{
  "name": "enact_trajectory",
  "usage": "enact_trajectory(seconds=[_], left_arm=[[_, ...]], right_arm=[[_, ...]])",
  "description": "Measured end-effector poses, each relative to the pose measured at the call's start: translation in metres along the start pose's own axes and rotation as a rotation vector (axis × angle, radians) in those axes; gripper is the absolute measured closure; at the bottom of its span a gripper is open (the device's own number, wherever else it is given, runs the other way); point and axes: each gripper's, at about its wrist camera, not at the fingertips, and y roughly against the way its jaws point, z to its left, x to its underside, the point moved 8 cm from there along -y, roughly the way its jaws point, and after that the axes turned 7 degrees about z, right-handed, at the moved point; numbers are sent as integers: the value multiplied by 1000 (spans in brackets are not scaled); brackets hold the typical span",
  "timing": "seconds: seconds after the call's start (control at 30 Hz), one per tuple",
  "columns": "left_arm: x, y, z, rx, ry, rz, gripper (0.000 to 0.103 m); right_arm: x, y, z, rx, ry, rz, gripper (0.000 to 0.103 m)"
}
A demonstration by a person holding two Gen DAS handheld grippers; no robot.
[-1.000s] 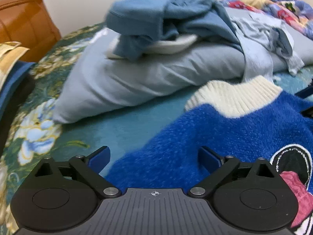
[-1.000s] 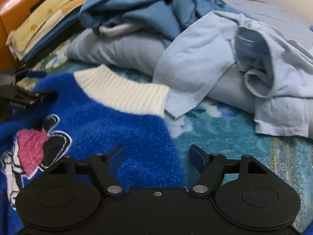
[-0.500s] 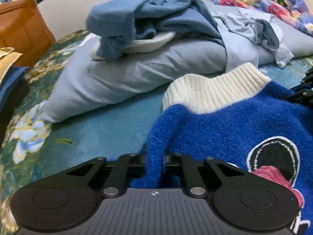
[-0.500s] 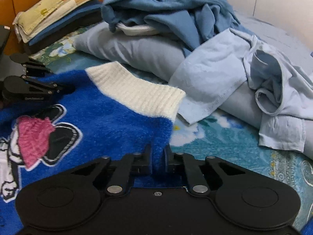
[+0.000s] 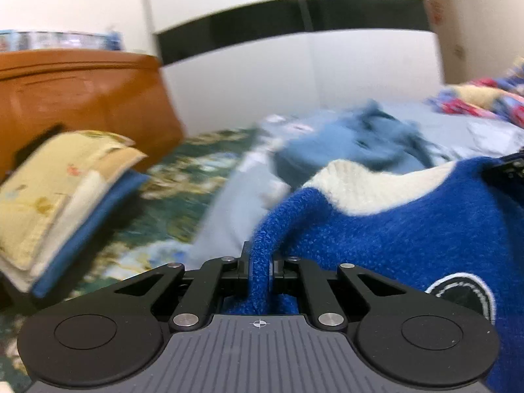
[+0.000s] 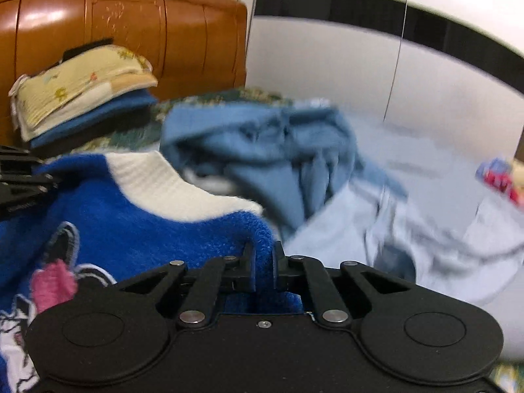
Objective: Fold clothes
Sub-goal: 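Grasp the white collar rib with the right gripper while the left gripper grasps the sweater edge, then pull the sweater by the collar with both grippers, then open both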
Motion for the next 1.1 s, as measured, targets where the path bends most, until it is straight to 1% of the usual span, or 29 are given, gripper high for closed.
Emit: enact_trajectory(seconds=[0.07,0.13,0.27,0.33,0.43,0.6,0.73,0.8,0.83,0.87,0.9,0.93,1.0,1.03,1.07,1.1], left_arm=[[-2,-11,6,-45,-14,2,97],[2,-28,6,-66,-47,40,97],[20,-56,3,-53,-60,125,96],[26,-65,-1,-53,-78,147,96],[31,-72,-5,-57,-98,164,96],[43,-82,-5,-44,-71,211,92],[52,-79,-3,-39,-56,223,90],[53,-76,-1,-43,-45,228,82],[53,-75,-1,-44,-41,230,79],[53,-73,0,-45,-38,232,73],[54,-70,1,-47,-34,236,63],[55,-67,2,-47,-27,240,60],[58,-62,4,-38,-11,245,59],[59,-60,6,-33,-3,248,58],[60,-58,8,-30,6,250,55],[60,-55,10,-29,14,249,47]], right_arm=[[-17,-10,7,38,30,-44,95],[-28,-23,18,80,79,-73,95],[-23,-67,31,102,91,12,95],[-15,-83,31,100,77,49,95],[-5,-98,27,95,44,83,95],[5,-114,30,105,54,126,94],[10,-116,34,110,60,150,91],[11,-114,36,113,68,155,91],[11,-114,36,114,69,158,88],[11,-112,36,113,70,163,85],[10,-110,37,110,71,168,77],[10,-109,37,107,72,173,67],[10,-103,40,102,82,173,64],[10,-101,41,103,88,174,58],[11,-98,42,107,92,175,54],[11,-95,43,110,96,176,46]])
